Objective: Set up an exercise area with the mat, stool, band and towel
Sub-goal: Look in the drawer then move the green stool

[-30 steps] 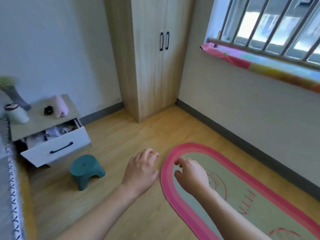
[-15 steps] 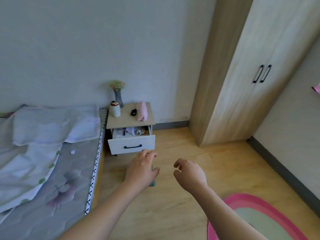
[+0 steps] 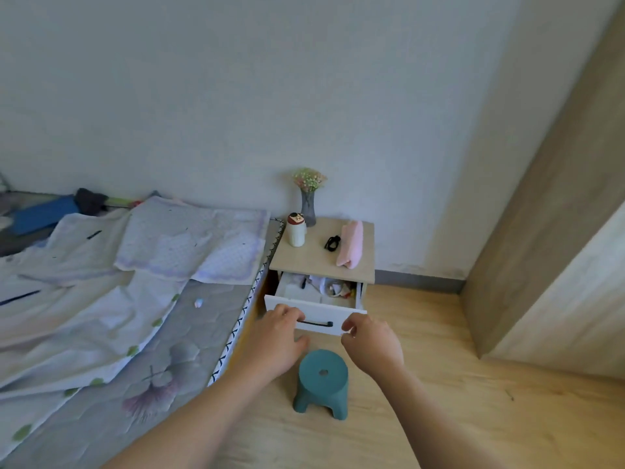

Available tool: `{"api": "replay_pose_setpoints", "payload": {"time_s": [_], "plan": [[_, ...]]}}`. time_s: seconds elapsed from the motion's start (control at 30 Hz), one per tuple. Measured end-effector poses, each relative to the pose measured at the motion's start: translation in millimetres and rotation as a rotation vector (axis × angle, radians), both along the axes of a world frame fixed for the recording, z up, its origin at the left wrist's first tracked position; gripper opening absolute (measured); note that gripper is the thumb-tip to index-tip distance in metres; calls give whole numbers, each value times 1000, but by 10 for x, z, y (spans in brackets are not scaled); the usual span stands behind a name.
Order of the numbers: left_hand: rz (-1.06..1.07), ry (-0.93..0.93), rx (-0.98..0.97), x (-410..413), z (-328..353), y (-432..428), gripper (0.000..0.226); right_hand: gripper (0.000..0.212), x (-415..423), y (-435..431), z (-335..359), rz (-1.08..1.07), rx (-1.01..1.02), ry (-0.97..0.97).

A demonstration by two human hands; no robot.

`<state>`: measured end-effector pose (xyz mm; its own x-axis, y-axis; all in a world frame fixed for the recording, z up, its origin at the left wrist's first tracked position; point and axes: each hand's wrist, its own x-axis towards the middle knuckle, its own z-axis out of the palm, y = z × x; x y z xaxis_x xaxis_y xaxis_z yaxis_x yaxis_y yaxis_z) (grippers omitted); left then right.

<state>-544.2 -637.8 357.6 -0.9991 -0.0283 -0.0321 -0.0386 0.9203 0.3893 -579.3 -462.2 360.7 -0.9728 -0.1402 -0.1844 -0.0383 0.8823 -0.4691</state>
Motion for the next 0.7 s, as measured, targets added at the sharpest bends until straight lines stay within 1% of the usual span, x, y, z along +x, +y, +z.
{"api": "replay_pose_setpoints", "payload": {"time_s": [0.17,0.37,0.47,0.57,0.7], "plan": [[83,-45,-44,-593,-39,52,42,31,-736,-43,-124,62,-51,-49],[127,-11,-70,-1096,-157,-5,44,31,-1250,-137,-228,100,-55,-92],[116,24,-106,-1344,-243,-39,49,31,-1479,-144,-294,91,-32,-126],[59,67,-155,-1629,-331,-103,53,31,-1722,-172,-377,65,-15,-152],[-14,68,-178,-2162,-510,-295,55,33,-2181,-286,-505,26,19,-166]]}}
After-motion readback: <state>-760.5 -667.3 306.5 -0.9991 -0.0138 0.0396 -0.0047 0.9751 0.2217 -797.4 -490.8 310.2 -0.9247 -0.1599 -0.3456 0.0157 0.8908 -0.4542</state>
